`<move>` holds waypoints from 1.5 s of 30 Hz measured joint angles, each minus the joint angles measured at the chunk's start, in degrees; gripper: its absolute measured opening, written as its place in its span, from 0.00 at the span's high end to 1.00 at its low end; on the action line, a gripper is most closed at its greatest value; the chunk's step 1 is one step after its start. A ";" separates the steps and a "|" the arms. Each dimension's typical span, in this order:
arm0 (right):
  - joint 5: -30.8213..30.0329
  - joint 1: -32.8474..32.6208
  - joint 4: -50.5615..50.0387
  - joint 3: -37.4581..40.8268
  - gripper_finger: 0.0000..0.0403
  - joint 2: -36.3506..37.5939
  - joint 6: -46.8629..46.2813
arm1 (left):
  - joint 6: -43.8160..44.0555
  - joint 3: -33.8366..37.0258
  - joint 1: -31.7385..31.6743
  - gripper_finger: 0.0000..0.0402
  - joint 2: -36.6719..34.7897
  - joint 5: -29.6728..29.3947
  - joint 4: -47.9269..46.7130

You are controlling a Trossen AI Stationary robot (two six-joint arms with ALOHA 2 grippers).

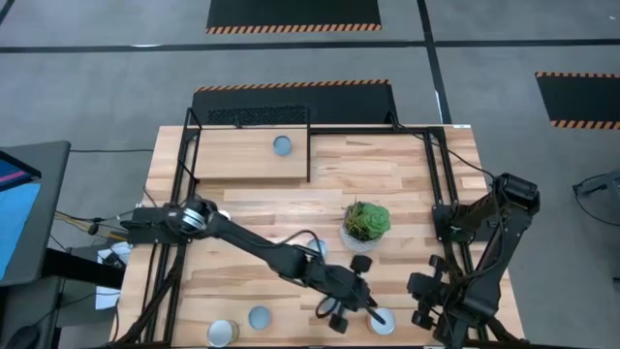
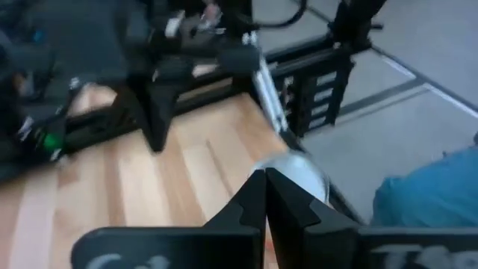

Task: Pick and place cans onto a shelf
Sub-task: Adjust the canned goods

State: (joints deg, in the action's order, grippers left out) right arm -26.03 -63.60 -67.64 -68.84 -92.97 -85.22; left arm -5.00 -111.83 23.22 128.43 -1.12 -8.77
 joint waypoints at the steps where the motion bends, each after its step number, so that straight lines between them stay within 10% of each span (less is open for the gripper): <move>1: 1.65 -0.43 -0.72 0.00 0.95 0.00 -0.57 | -0.35 -1.85 0.00 1.00 1.40 0.40 -1.06; 17: 6.54 -8.77 -3.36 0.00 0.94 0.00 -15.67 | 0.18 -14.37 1.11 1.00 13.40 3.40 -1.01; 45: 6.08 -3.68 15.18 0.00 0.95 -0.09 -5.86 | 2.67 -14.40 2.29 1.00 15.92 0.15 -5.57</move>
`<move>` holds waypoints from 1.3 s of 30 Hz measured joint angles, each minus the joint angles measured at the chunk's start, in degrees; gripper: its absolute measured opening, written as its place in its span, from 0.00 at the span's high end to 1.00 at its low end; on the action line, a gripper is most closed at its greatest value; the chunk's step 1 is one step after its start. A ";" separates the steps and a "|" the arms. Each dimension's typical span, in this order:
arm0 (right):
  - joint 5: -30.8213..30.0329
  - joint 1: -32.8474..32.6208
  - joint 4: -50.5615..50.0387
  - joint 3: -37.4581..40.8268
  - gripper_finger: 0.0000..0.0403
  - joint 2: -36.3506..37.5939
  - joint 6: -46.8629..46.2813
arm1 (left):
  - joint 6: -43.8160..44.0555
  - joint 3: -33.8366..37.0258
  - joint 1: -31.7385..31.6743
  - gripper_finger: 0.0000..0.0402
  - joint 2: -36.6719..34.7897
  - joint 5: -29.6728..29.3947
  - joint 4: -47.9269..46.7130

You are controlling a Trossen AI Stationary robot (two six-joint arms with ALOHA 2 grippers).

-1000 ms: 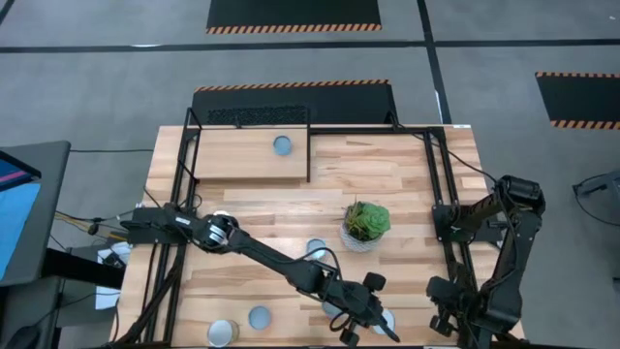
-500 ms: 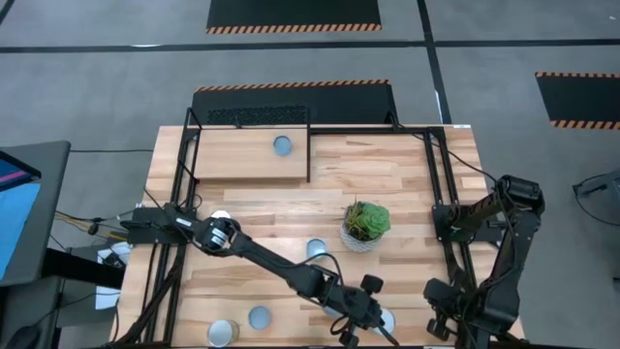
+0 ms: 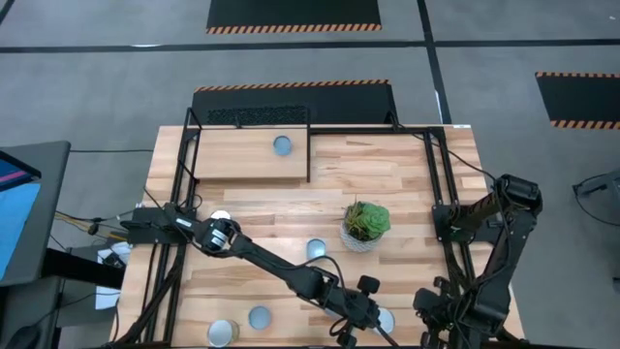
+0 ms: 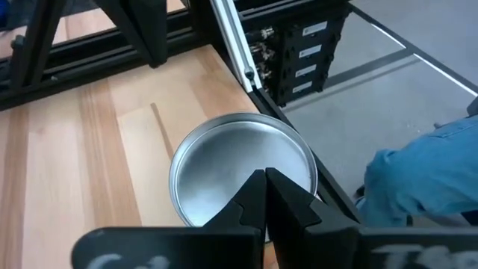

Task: Pick and place cans onto a shelf
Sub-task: Adjust the canned goods

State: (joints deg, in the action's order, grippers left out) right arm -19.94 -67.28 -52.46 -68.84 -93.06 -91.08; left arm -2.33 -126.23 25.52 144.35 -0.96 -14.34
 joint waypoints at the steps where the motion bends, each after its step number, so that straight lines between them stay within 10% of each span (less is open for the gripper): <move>1: 0.00 0.24 0.22 0.00 0.95 0.00 0.61 | 0.00 -0.02 0.00 1.00 -0.04 -0.26 -0.24; 16: -1.05 1.13 2.04 -0.09 0.95 -1.36 3.10 | -2.91 0.02 0.40 1.00 -4.51 -8.51 -9.31; 39: 3.16 8.19 9.74 -0.11 0.96 -12.85 13.52 | 31.17 0.12 7.45 1.00 -18.21 -37.12 -76.12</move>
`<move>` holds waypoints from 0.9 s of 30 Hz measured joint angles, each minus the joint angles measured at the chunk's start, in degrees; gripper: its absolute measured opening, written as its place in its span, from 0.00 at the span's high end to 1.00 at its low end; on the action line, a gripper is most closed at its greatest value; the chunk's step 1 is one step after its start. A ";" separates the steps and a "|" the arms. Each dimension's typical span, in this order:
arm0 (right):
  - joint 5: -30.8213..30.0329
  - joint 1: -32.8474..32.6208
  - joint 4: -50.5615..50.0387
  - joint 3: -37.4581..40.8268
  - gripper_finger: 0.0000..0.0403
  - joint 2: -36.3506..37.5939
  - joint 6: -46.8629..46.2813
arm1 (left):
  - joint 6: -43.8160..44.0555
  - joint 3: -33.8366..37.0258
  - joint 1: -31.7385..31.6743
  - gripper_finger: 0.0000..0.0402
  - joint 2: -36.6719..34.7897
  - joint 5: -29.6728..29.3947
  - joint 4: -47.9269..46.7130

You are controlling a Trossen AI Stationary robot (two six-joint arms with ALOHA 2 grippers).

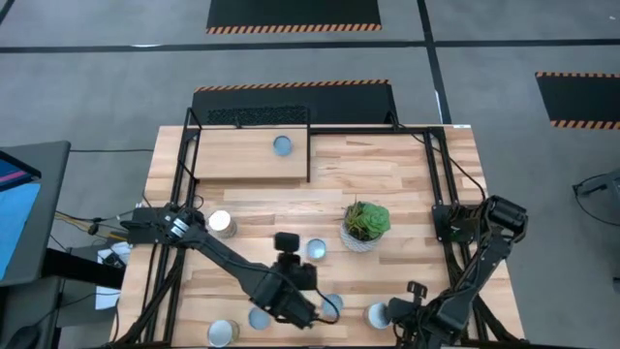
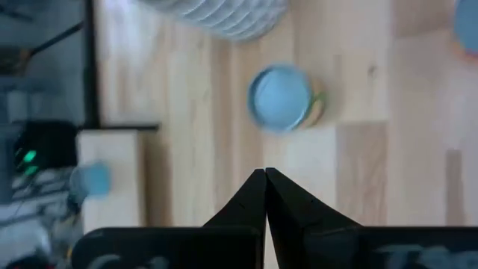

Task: Pick and place cans onto a shelf
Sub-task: Adjust the canned goods

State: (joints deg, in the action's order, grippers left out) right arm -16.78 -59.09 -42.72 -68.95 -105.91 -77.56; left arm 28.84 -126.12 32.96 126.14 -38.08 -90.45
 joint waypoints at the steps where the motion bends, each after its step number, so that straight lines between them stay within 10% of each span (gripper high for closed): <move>1: 0.08 0.78 1.24 0.00 0.95 0.00 1.47 | 0.51 0.19 0.24 1.00 -0.39 -0.38 0.55; 27: 5.48 6.01 21.59 -0.01 0.97 -0.24 17.83 | 19.91 25.07 5.55 1.00 -13.60 1.86 0.43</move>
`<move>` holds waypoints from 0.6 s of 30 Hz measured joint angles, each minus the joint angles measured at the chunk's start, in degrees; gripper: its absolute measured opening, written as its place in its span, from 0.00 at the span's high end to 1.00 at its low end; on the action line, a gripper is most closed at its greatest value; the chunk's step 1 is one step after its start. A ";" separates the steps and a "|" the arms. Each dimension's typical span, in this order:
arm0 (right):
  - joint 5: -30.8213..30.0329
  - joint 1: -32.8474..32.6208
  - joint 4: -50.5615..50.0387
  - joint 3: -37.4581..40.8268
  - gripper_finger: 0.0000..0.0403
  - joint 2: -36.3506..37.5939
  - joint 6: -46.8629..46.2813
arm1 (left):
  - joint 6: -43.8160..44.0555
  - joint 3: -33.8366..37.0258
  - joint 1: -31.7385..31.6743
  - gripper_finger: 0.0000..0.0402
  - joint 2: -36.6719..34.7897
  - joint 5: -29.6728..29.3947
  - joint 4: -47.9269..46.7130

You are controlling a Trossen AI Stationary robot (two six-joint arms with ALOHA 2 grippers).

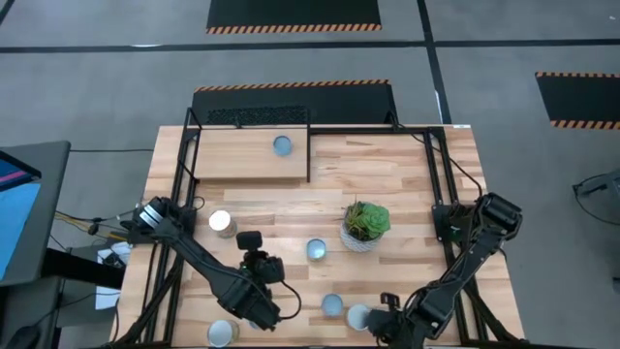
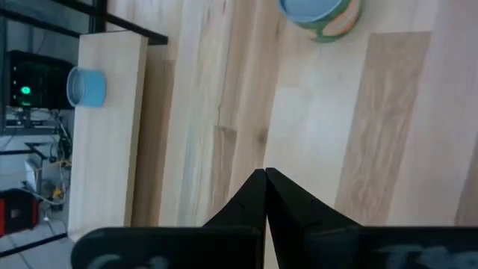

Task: Pick and place cans onto a shelf
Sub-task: Adjust the canned goods

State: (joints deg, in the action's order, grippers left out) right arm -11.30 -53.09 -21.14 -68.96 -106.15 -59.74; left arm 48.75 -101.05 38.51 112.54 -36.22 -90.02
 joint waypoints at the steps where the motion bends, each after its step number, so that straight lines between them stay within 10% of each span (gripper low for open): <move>1: -0.40 0.45 -0.21 0.01 0.97 0.00 0.17 | 0.33 0.24 0.01 1.00 -0.27 -0.12 -0.08; 18: -6.46 13.82 0.23 0.01 0.96 -0.07 13.15 | 0.61 0.34 0.32 1.00 -0.36 -3.28 0.03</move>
State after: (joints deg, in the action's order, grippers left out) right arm -17.77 -39.26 -20.91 -68.95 -106.21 -46.59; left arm 49.36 -100.71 38.83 112.18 -39.51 -90.00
